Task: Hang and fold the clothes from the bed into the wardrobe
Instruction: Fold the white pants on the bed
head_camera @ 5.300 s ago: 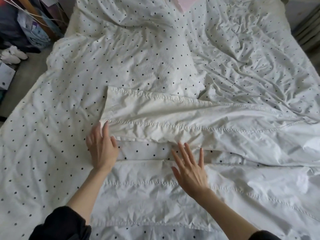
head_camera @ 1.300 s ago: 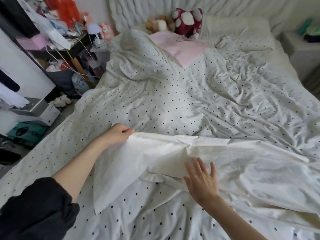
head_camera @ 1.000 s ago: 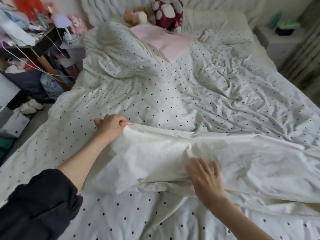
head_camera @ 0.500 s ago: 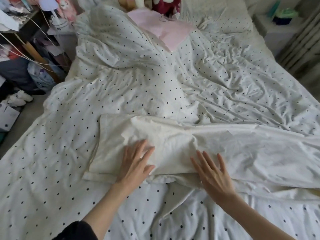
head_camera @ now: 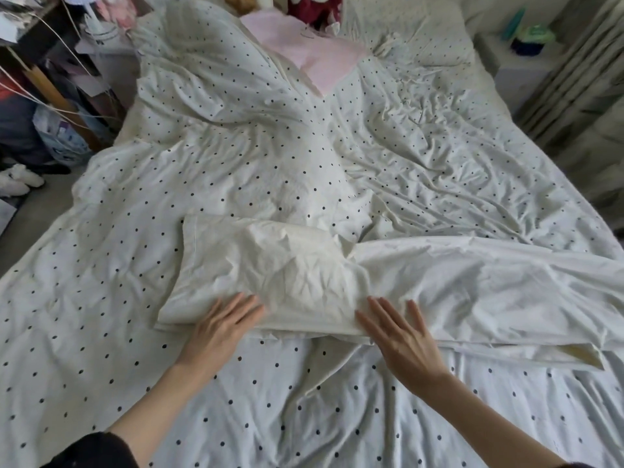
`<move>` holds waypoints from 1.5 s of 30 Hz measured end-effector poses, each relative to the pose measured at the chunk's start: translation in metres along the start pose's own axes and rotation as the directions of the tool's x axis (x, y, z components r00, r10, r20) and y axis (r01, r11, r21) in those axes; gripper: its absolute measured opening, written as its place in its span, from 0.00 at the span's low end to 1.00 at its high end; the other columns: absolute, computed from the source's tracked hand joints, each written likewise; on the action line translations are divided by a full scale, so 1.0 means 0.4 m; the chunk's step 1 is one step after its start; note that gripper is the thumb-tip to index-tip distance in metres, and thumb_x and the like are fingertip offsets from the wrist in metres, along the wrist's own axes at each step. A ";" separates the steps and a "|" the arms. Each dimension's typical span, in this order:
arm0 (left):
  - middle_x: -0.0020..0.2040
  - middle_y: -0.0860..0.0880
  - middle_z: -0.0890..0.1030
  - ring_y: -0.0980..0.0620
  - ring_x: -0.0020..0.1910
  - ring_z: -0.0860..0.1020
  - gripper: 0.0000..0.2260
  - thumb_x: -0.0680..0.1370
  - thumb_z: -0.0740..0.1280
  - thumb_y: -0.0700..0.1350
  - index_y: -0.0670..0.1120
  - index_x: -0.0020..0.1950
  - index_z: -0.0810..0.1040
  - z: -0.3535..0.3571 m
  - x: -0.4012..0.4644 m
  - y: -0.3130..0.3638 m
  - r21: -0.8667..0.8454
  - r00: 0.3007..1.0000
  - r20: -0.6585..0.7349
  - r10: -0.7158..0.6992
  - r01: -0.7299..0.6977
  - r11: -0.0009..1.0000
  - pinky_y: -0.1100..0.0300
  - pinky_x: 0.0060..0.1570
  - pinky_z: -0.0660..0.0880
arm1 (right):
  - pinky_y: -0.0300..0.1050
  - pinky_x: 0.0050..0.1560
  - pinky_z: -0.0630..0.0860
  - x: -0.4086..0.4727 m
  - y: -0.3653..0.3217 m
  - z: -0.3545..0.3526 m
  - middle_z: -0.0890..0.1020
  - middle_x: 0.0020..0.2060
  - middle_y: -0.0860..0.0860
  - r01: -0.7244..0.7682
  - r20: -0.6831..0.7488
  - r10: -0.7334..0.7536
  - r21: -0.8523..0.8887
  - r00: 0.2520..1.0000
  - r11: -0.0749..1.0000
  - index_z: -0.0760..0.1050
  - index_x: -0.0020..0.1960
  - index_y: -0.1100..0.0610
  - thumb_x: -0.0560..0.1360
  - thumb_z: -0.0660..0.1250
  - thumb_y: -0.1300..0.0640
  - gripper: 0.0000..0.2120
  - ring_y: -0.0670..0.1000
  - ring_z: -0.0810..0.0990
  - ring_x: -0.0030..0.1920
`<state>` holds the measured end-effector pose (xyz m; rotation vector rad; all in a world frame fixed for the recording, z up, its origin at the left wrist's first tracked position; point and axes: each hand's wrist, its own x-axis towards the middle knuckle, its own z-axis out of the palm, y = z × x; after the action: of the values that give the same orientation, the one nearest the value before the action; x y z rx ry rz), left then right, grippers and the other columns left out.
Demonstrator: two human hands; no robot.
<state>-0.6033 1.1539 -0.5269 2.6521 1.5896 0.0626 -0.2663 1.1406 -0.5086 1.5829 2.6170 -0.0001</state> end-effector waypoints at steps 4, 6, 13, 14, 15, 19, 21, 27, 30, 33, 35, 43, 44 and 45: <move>0.73 0.53 0.65 0.51 0.75 0.56 0.21 0.78 0.59 0.45 0.53 0.71 0.64 0.019 -0.030 0.007 0.029 0.983 0.178 -0.041 0.037 0.999 0.34 0.63 0.61 | 0.66 0.70 0.48 0.002 -0.021 0.018 0.74 0.66 0.55 -0.068 0.110 0.063 0.043 0.992 0.997 0.71 0.67 0.52 0.72 0.64 0.45 0.25 0.56 0.73 0.66; 0.75 0.54 0.62 0.54 0.76 0.49 0.23 0.82 0.41 0.56 0.54 0.72 0.65 0.016 -0.020 0.005 0.039 0.953 0.265 -0.150 0.145 0.989 0.32 0.63 0.61 | 0.64 0.69 0.44 0.013 -0.035 0.021 0.74 0.66 0.55 -0.152 0.226 0.132 0.073 0.965 0.986 0.74 0.65 0.53 0.79 0.44 0.38 0.29 0.56 0.73 0.67; 0.77 0.48 0.56 0.49 0.76 0.53 0.19 0.83 0.51 0.47 0.54 0.75 0.62 -0.046 -0.022 -0.125 -0.321 0.733 0.195 -0.652 0.676 0.664 0.43 0.70 0.55 | 0.67 0.66 0.53 0.154 -0.183 0.005 0.71 0.69 0.56 -0.058 -0.002 0.059 0.118 0.998 0.991 0.68 0.68 0.52 0.76 0.49 0.43 0.25 0.58 0.70 0.69; 0.75 0.45 0.60 0.46 0.75 0.57 0.19 0.82 0.54 0.45 0.51 0.75 0.63 -0.058 -0.023 -0.146 -0.397 0.650 0.218 -0.728 0.741 0.542 0.45 0.69 0.58 | 0.68 0.65 0.54 0.187 -0.208 -0.002 0.71 0.69 0.56 -0.042 -0.014 0.044 0.125 0.999 0.991 0.67 0.68 0.51 0.75 0.50 0.43 0.25 0.58 0.70 0.68; 0.73 0.42 0.65 0.44 0.72 0.62 0.20 0.82 0.57 0.45 0.48 0.74 0.64 -0.065 -0.024 -0.173 -0.469 0.560 0.256 -0.788 0.785 0.406 0.48 0.67 0.62 | 0.69 0.66 0.55 0.230 -0.240 -0.010 0.71 0.69 0.56 -0.022 -0.028 0.026 0.138 0.999 0.990 0.67 0.68 0.51 0.74 0.51 0.43 0.25 0.57 0.70 0.69; 0.53 0.43 0.81 0.44 0.50 0.78 0.15 0.77 0.66 0.49 0.42 0.60 0.77 -0.079 -0.027 -0.238 -0.615 0.317 0.502 -0.804 0.785 -0.074 0.52 0.49 0.75 | 0.70 0.69 0.49 0.395 -0.357 -0.030 0.65 0.73 0.54 0.023 -0.010 -0.022 0.149 1.000 0.989 0.66 0.71 0.49 0.75 0.50 0.41 0.27 0.56 0.63 0.73; 0.46 0.45 0.81 0.47 0.44 0.79 0.12 0.76 0.68 0.50 0.42 0.52 0.79 -0.089 -0.019 -0.252 -0.641 0.328 0.592 -0.736 0.745 -0.184 0.56 0.45 0.74 | 0.68 0.69 0.37 0.449 -0.392 -0.019 0.51 0.77 0.53 0.058 0.040 -0.063 0.125 0.997 0.990 0.55 0.76 0.48 0.78 0.50 0.39 0.29 0.55 0.47 0.77; 0.38 0.49 0.82 0.54 0.36 0.79 0.03 0.76 0.68 0.40 0.46 0.44 0.80 -0.103 -0.002 -0.274 -0.660 0.465 0.666 -0.584 0.732 -0.170 0.60 0.41 0.73 | 0.70 0.68 0.34 0.488 -0.415 0.052 0.43 0.77 0.52 0.063 0.217 -0.082 0.092 0.973 0.994 0.46 0.77 0.47 0.66 0.29 0.34 0.42 0.55 0.39 0.76; 0.45 0.45 0.83 0.51 0.40 0.80 0.09 0.76 0.64 0.34 0.45 0.44 0.81 -0.127 -0.005 -0.271 -0.690 0.510 0.658 -0.554 0.704 -0.171 0.60 0.42 0.72 | 0.68 0.70 0.34 0.492 -0.400 0.028 0.38 0.77 0.49 0.087 0.254 -0.120 0.137 0.960 0.987 0.41 0.77 0.45 0.71 0.33 0.32 0.37 0.53 0.36 0.76; 0.45 0.44 0.78 0.51 0.40 0.75 0.10 0.76 0.62 0.33 0.46 0.45 0.79 -0.195 0.005 -0.241 -0.734 0.573 0.626 -0.529 0.662 -0.152 0.58 0.41 0.67 | 0.62 0.74 0.41 0.467 -0.365 -0.013 0.40 0.77 0.49 0.050 0.188 -0.125 0.361 0.974 0.931 0.42 0.77 0.46 0.80 0.48 0.41 0.29 0.51 0.39 0.76; 0.41 0.45 0.74 0.55 0.33 0.72 0.11 0.75 0.61 0.33 0.46 0.47 0.78 -0.250 0.029 -0.202 -0.775 0.635 0.561 -0.531 0.629 -0.065 0.61 0.34 0.64 | 0.57 0.75 0.43 0.432 -0.337 -0.032 0.44 0.77 0.48 -0.013 0.120 -0.050 0.475 0.992 0.880 0.44 0.77 0.46 0.80 0.49 0.43 0.28 0.50 0.42 0.77; 0.58 0.50 0.79 0.54 0.53 0.78 0.21 0.76 0.62 0.40 0.49 0.69 0.72 -0.255 0.208 0.165 -0.726 0.899 0.264 -0.350 0.424 0.541 0.63 0.51 0.73 | 0.50 0.73 0.59 0.247 -0.084 -0.131 0.66 0.72 0.52 -0.440 0.369 0.480 0.897 0.796 0.040 0.62 0.73 0.58 0.77 0.53 0.39 0.32 0.52 0.64 0.72; 0.59 0.47 0.77 0.48 0.56 0.77 0.19 0.76 0.61 0.42 0.47 0.67 0.73 -0.219 0.231 0.215 -0.623 0.916 0.254 -0.312 0.401 0.671 0.58 0.51 0.73 | 0.53 0.73 0.60 0.218 -0.054 -0.130 0.67 0.72 0.52 -0.459 0.391 0.501 0.889 0.772 0.014 0.63 0.73 0.58 0.77 0.52 0.37 0.33 0.52 0.65 0.72; 0.57 0.45 0.77 0.44 0.55 0.77 0.15 0.77 0.60 0.43 0.45 0.63 0.74 -0.180 0.252 0.260 -0.515 0.926 0.258 -0.275 0.373 0.772 0.56 0.48 0.72 | 0.53 0.73 0.61 0.190 -0.026 -0.127 0.67 0.72 0.52 -0.470 0.387 0.511 0.882 0.768 0.040 0.63 0.73 0.58 0.79 0.52 0.39 0.31 0.52 0.65 0.71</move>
<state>-0.4685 1.1955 -0.4476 1.8666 1.6364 0.2414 -0.3143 1.2050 -0.4640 2.7000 1.7281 -1.9336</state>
